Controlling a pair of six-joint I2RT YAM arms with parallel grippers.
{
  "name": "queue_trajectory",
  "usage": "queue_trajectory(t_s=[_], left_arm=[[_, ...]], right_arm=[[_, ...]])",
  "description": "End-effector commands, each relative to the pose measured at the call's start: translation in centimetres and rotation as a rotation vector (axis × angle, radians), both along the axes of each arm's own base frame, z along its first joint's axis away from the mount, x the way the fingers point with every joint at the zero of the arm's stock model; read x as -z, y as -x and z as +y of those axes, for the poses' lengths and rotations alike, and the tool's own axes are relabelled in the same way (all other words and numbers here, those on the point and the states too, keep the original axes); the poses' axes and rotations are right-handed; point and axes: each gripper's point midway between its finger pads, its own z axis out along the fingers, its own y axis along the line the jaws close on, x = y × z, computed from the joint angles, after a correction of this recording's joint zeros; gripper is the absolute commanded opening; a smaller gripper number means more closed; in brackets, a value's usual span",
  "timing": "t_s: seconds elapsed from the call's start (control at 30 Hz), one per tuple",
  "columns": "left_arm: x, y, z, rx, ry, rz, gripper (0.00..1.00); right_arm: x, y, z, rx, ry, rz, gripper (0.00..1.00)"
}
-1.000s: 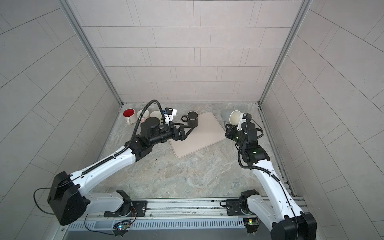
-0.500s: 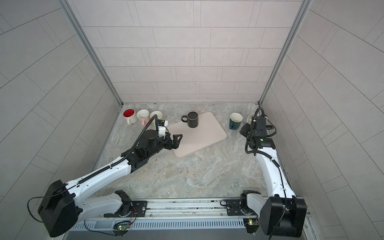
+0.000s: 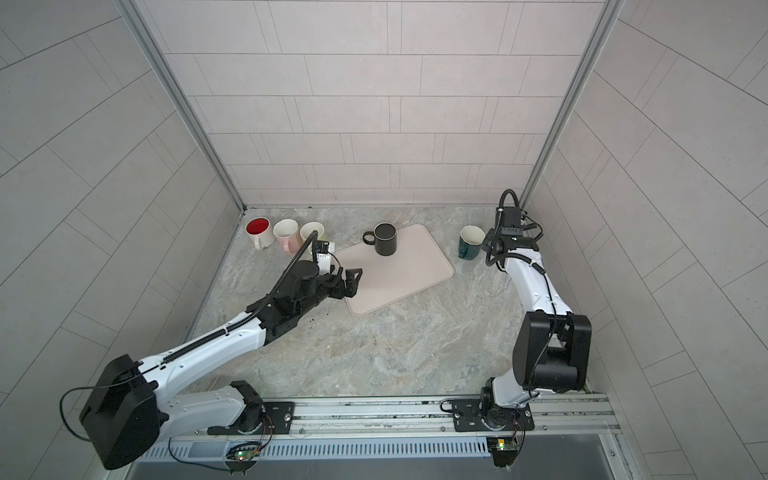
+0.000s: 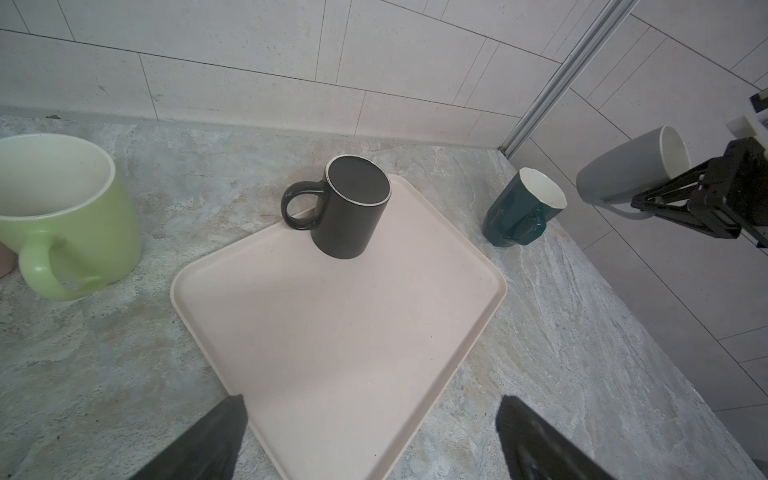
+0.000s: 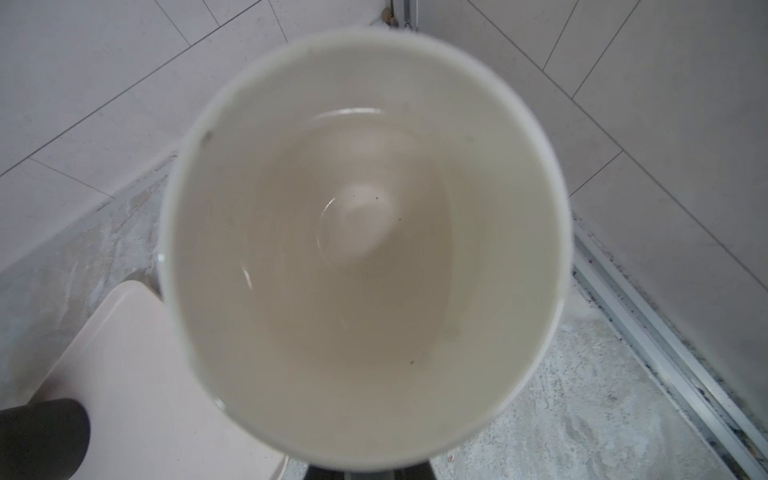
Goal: Turn the mug right side up
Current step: 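Set the grey mug upright by the green mug with the right gripper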
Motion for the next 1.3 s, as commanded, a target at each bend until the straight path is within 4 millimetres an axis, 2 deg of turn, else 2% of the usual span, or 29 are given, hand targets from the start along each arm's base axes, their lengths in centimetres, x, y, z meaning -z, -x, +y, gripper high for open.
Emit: queue_trajectory(t_s=[0.0,0.43,0.63,0.93,1.27], left_arm=[[-1.1,-0.1,0.2,-0.007,0.026,-0.034,1.0],[-1.5,0.0,0.6,-0.017,0.017,-0.051,1.0],[-2.2,0.3,0.4,0.002,0.034,-0.06,1.0],[-1.6,0.1,0.4,-0.002,0.015,-0.056,1.0],[-1.0,-0.1,0.2,0.006,-0.004,-0.044,1.0]], right_arm=[[-1.5,-0.8,-1.9,0.033,0.088,-0.006,0.0],[0.9,-3.9,-2.2,0.001,0.085,0.091,0.0],[3.1,-4.0,-3.2,0.0,0.135,0.202,0.0],[6.4,-4.5,-3.1,-0.005,0.102,0.275,0.0],[8.3,-4.7,-3.4,0.014,0.058,0.304,0.0]])
